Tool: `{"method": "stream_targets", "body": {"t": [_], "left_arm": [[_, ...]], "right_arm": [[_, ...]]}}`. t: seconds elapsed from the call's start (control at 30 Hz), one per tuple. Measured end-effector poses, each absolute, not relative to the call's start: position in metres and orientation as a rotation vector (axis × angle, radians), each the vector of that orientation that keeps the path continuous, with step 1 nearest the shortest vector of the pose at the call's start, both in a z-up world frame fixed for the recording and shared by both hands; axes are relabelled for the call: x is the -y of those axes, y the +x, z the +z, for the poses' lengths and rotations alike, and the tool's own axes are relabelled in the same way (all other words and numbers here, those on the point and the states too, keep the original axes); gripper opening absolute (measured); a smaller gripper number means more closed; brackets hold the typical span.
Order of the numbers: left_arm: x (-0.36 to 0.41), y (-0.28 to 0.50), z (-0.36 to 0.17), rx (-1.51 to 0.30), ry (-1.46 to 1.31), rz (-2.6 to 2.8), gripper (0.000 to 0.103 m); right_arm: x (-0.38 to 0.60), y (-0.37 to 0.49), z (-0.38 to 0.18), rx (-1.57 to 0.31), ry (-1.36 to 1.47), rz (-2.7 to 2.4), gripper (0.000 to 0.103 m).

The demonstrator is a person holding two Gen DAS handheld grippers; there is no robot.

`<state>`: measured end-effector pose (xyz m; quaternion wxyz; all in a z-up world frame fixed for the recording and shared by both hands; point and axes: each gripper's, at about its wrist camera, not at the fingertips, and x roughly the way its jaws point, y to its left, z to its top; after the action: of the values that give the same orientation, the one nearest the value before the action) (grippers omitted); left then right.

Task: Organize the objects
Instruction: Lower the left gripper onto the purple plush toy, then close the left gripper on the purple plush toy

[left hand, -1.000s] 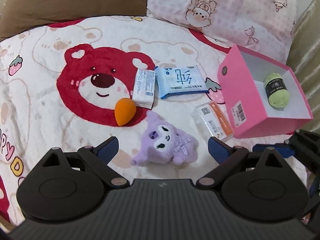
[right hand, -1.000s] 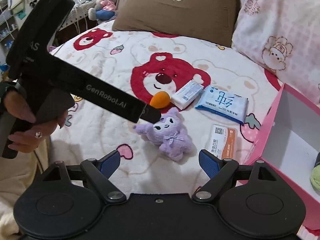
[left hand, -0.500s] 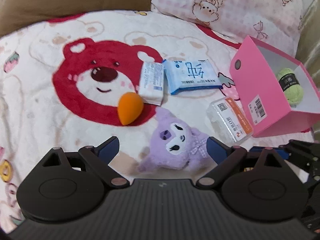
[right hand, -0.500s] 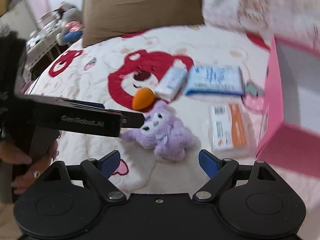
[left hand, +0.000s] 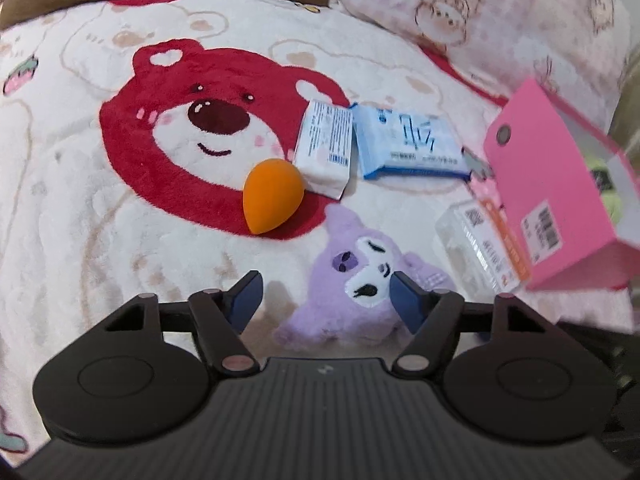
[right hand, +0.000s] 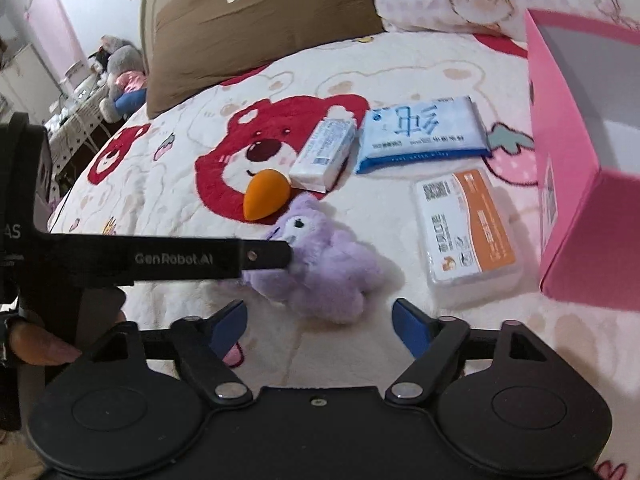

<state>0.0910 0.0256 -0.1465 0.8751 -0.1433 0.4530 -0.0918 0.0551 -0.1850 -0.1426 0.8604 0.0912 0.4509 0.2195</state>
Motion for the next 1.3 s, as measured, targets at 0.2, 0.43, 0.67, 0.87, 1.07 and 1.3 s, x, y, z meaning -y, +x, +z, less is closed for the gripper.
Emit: {"method": "stream_targets", "body": {"t": [0.2, 0.43, 0.67, 0.87, 1.07, 1.3], "left_arm": [[-0.027, 0.092, -0.153, -0.982, -0.405, -0.257, 0.042], [-0.017, 0.089, -0.152, -0.992, -0.341, -0.251, 0.041], [-0.017, 0.091, -0.156, -1.008, -0.306, -0.247, 0.046], [-0.024, 0.093, -0.161, -1.019, -0.377, -0.243, 0.046], [-0.022, 0.093, -0.163, -1.007, -0.371, -0.242, 0.047], [-0.02, 0.093, -0.164, -0.993, -0.386, -0.256, 0.043]], "right_arm": [[0.186, 0.055, -0.148, -0.93, 0.231, 0.472, 0.05], [0.175, 0.06, -0.154, -0.911, 0.145, 0.457, 0.04], [0.175, 0.066, -0.163, -0.921, 0.127, 0.426, 0.044], [0.158, 0.066, -0.161, -0.906, 0.092, 0.37, 0.046], [0.166, 0.066, -0.169, -0.914, 0.135, 0.355, 0.045], [0.169, 0.067, -0.177, -0.889, 0.17, 0.391, 0.045]]}}
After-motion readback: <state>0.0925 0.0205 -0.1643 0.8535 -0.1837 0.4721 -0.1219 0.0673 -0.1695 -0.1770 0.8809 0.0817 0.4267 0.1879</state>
